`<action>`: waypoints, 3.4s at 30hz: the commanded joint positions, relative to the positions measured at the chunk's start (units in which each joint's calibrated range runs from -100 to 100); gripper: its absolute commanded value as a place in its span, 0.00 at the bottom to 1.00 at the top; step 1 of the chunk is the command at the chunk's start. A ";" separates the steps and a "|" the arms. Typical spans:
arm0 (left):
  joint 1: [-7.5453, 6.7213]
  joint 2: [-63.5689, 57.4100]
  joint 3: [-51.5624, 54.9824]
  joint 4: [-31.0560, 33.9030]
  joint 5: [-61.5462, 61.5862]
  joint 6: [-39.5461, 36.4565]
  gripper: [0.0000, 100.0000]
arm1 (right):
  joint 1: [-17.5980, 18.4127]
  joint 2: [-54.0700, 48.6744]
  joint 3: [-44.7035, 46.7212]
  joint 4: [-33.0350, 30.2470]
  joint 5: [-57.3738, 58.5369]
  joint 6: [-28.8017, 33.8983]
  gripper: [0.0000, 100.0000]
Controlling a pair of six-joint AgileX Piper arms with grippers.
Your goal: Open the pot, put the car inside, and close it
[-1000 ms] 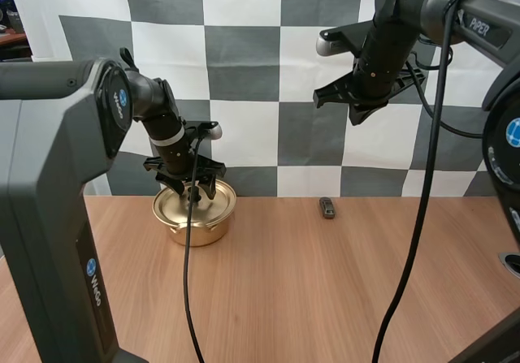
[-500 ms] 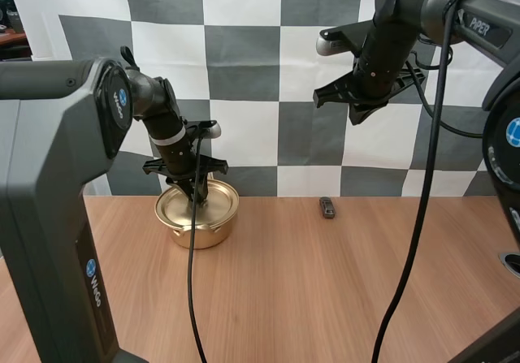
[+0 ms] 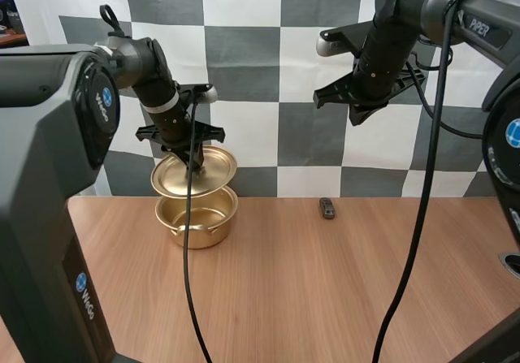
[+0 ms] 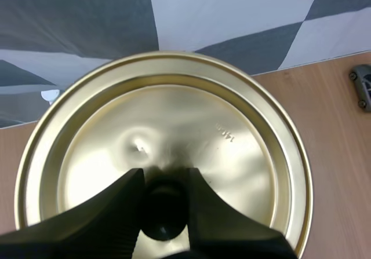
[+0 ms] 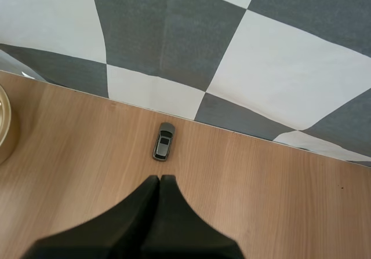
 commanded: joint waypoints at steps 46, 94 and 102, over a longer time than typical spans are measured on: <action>-0.04 -45.24 -5.24 1.71 7.47 -1.76 0.00 | 0.04 24.84 10.81 -12.57 -35.18 3.03 1.00; 0.04 -45.00 -4.87 2.06 7.47 -1.48 0.00 | -2.47 38.13 10.81 7.40 -43.06 -7.08 1.00; 0.04 -45.00 -4.87 2.06 7.47 -1.48 0.00 | -2.47 39.65 10.81 10.73 -40.93 -11.63 1.00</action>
